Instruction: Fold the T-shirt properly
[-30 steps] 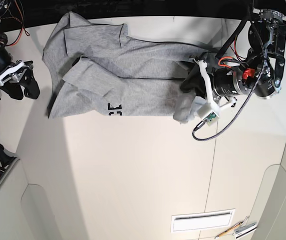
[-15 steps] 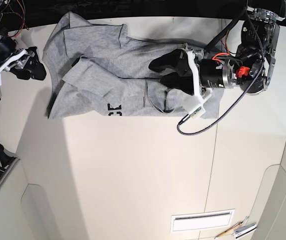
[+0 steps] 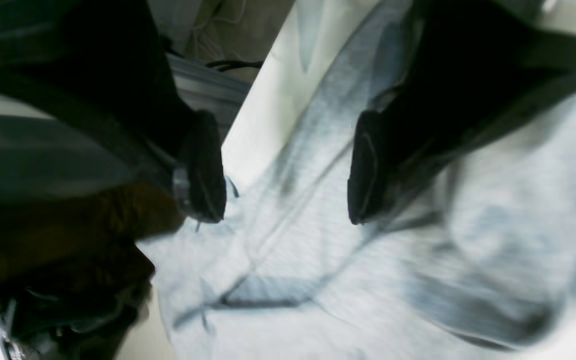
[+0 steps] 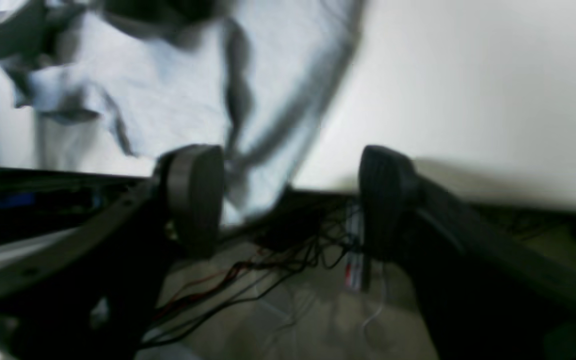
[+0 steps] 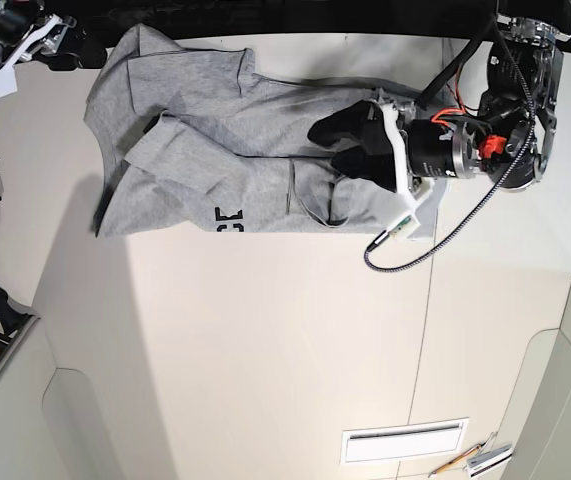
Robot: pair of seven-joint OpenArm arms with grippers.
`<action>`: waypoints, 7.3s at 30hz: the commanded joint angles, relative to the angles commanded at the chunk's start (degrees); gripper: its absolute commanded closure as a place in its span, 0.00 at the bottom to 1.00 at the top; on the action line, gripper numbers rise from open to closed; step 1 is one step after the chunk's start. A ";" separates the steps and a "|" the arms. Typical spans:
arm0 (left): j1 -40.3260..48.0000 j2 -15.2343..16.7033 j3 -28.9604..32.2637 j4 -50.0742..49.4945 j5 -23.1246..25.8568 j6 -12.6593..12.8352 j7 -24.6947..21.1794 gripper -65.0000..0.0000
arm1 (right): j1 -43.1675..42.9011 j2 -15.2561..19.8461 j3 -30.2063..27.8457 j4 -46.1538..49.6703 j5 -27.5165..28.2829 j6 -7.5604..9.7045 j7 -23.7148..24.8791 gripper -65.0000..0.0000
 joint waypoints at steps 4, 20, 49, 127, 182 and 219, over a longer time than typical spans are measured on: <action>0.90 0.00 -6.45 0.00 -4.39 0.00 1.51 0.36 | 0.02 -1.20 0.00 5.44 -0.42 0.00 -0.15 0.35; 8.68 0.00 -8.26 0.04 -15.44 0.00 6.03 0.36 | 0.35 -1.55 -21.84 7.96 -6.36 -0.37 3.23 0.35; 21.07 11.54 9.79 0.07 21.73 0.00 -16.28 0.55 | 15.91 2.89 -6.88 10.32 -21.81 -3.76 12.55 1.00; -0.81 14.10 8.55 1.33 16.31 0.00 -13.40 0.55 | 14.45 3.32 -6.84 10.32 -16.59 -3.91 7.13 0.62; 7.74 9.35 -14.47 -8.79 4.17 0.00 -8.83 0.66 | 18.45 3.34 -6.84 3.72 -18.78 -5.57 10.23 0.62; 8.63 9.35 -13.77 -2.32 -14.25 0.00 3.91 0.66 | 13.57 5.40 -4.35 13.51 -8.57 -1.95 2.14 0.39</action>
